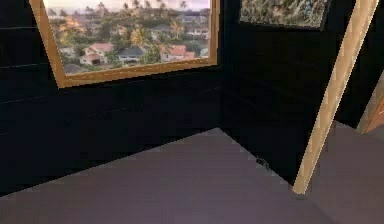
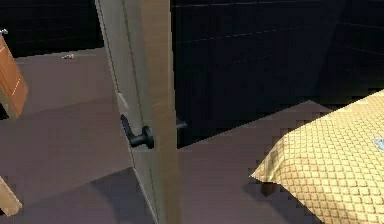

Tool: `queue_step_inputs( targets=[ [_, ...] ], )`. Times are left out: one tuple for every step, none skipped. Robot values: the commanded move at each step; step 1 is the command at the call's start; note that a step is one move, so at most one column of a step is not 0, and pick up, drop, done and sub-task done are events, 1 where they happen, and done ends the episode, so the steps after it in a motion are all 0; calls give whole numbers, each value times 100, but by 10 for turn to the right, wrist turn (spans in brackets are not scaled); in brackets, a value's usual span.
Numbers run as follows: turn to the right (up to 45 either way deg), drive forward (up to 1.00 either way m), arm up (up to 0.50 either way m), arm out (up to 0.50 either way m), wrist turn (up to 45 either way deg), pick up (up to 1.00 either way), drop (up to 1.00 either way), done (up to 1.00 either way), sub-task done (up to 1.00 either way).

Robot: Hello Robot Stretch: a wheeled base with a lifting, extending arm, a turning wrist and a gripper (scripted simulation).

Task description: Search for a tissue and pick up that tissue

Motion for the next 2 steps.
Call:
queue_step_inputs(
  targets=[
    [60,0,0,0,0,0,0,0,0],
    [0,50,0,0,0,0,0,0,0]
  ],
)
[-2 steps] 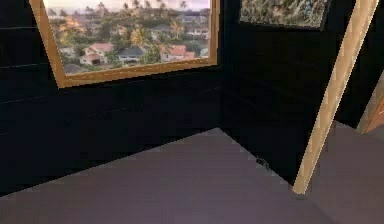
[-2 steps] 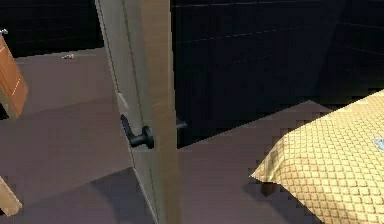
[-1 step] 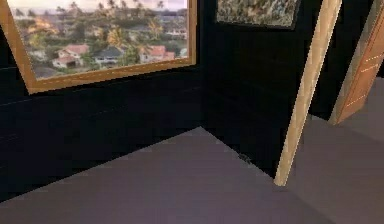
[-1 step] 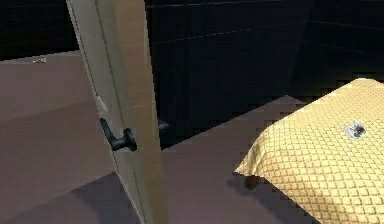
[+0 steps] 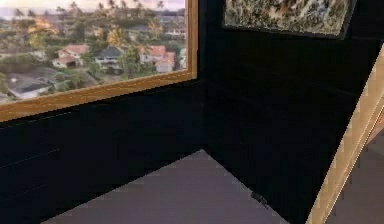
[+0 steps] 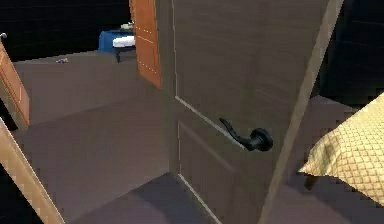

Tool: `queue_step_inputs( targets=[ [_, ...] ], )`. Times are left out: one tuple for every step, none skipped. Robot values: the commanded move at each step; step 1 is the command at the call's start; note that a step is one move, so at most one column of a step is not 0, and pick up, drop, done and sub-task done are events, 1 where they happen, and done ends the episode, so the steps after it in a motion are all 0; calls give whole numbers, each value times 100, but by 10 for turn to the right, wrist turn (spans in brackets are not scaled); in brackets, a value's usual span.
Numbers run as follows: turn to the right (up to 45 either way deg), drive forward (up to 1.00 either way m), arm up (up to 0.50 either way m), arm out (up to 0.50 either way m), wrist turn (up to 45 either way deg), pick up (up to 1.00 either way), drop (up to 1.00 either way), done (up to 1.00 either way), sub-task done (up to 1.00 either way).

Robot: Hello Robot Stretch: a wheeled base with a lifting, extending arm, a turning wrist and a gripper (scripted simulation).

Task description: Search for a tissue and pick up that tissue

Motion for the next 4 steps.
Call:
queue_step_inputs(
  targets=[
    [300,0,0,0,0,0,0,0,0],
    [0,50,0,0,0,0,0,0,0],
    [450,0,0,0,0,0,0,0,0],
    [60,0,0,0,0,0,0,0,0]
  ],
)
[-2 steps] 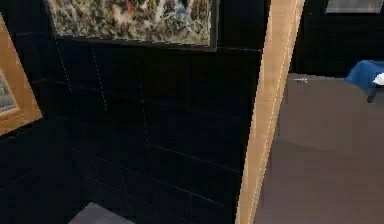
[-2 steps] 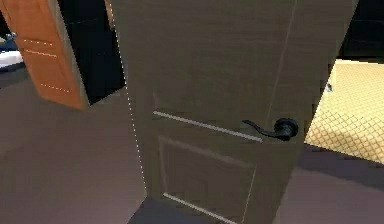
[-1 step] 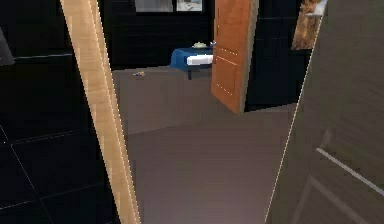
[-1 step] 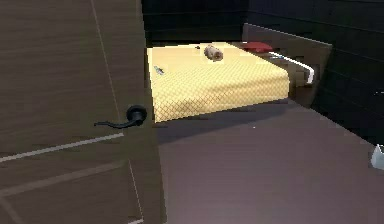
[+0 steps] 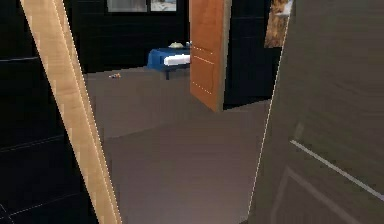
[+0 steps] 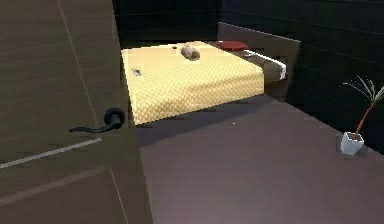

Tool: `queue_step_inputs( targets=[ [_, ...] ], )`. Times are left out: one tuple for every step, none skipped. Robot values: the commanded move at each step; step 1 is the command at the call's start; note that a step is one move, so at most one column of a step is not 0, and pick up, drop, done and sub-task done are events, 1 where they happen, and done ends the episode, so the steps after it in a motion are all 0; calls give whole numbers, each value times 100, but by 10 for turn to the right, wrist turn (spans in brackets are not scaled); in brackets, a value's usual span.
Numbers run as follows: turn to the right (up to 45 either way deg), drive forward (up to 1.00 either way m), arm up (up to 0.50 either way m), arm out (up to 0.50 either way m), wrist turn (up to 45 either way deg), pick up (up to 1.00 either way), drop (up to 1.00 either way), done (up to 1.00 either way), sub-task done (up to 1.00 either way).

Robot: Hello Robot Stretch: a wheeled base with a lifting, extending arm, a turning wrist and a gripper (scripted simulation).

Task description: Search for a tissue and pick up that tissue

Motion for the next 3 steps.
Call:
queue_step_inputs(
  targets=[
    [0,100,0,0,0,0,0,0,0],
    [180,0,0,0,0,0,0,0,0],
    [0,5,0,0,0,0,0,0,0]
  ],
)
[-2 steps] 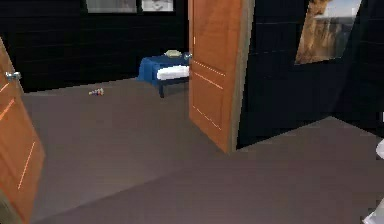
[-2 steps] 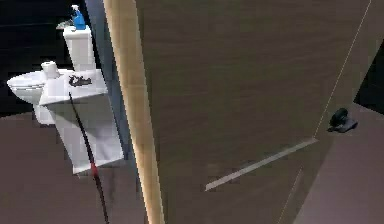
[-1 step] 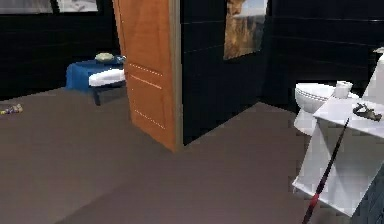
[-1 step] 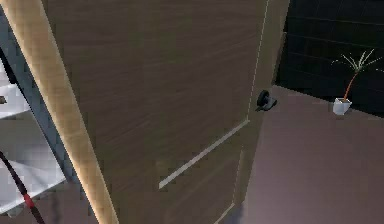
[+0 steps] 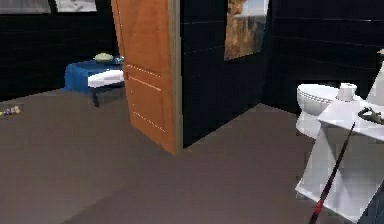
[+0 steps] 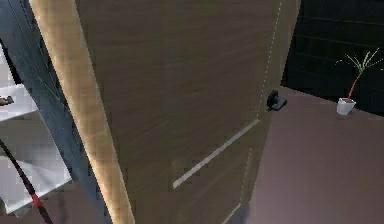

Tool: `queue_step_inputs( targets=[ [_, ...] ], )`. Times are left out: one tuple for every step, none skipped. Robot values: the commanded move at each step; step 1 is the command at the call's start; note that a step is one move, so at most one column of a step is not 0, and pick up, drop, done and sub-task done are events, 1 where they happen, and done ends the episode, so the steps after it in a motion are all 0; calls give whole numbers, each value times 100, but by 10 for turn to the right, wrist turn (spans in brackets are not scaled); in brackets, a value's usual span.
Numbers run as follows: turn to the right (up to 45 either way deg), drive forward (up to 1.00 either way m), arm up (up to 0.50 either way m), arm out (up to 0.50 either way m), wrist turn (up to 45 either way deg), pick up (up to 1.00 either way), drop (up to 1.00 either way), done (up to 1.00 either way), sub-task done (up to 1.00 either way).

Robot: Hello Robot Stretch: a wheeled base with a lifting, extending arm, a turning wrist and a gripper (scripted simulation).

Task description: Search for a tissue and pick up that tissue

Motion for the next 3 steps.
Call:
queue_step_inputs(
  targets=[
    [240,0,0,0,0,0,0,0,0],
    [0,65,0,0,0,0,0,0,0],
    [120,0,0,0,0,0,0,0,0]
  ],
)
